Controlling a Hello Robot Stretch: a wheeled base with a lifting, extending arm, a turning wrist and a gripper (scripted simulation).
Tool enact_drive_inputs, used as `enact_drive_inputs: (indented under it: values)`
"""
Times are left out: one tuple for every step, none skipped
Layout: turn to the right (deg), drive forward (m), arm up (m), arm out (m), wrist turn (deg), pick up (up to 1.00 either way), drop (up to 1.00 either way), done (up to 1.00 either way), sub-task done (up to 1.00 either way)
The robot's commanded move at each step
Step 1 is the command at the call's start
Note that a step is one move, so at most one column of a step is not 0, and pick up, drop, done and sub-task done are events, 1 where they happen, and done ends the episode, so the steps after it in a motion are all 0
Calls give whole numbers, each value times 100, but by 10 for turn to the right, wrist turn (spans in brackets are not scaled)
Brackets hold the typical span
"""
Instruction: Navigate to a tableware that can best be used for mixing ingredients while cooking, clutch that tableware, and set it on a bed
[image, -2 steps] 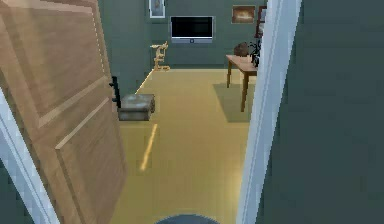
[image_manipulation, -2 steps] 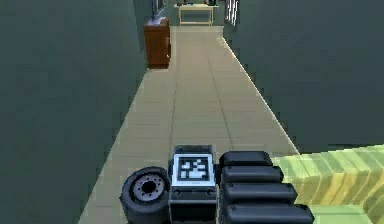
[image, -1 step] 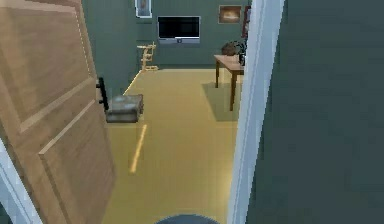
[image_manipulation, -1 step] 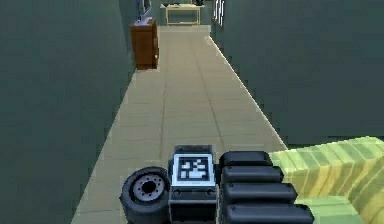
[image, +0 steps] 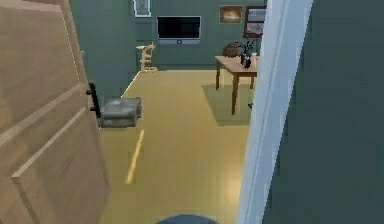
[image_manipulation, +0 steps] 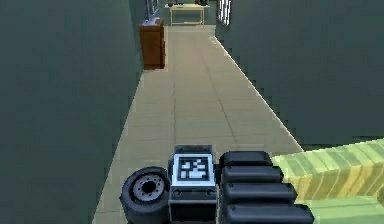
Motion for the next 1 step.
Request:
enact_drive_inputs:
  values:
    - [-330, 0, 0, 0, 0, 0, 0, 0, 0]
